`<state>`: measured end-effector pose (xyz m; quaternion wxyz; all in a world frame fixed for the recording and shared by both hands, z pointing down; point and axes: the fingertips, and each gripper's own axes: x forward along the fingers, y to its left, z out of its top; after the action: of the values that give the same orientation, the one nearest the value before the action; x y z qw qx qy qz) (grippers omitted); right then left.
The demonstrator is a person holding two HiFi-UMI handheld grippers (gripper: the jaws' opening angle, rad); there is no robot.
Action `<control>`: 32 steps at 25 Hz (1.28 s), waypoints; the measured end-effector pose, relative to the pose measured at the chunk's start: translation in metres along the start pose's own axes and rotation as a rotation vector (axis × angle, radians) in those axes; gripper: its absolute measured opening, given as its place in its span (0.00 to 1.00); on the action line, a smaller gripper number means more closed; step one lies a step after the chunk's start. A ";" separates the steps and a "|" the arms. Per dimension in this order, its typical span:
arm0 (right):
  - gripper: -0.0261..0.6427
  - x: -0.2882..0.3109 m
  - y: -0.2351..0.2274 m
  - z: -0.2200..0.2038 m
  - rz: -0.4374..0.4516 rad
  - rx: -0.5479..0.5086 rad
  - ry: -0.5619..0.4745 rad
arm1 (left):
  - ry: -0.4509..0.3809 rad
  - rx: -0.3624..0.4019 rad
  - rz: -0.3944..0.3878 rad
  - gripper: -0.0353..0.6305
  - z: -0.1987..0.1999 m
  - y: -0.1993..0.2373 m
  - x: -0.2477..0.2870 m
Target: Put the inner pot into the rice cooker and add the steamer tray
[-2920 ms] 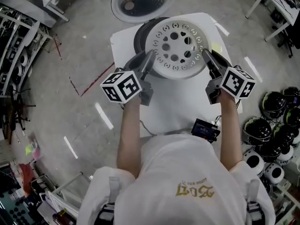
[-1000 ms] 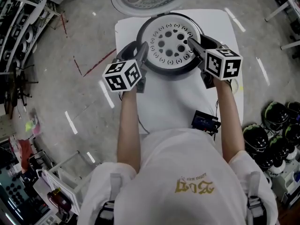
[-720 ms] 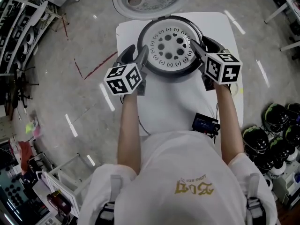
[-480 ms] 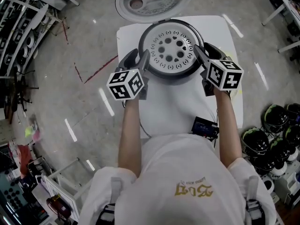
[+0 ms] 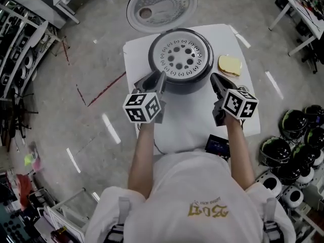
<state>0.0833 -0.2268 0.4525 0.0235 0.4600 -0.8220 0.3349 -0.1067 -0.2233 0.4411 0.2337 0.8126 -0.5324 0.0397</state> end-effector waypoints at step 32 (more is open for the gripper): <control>0.06 -0.111 0.077 -0.063 -0.073 -0.154 -0.068 | -0.002 -0.041 -0.146 0.08 -0.032 -0.049 -0.106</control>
<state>0.0707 -0.0814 0.4221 0.0432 0.4975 -0.8285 0.2536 -0.1030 -0.1042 0.4199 0.2518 0.8444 -0.4727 0.0107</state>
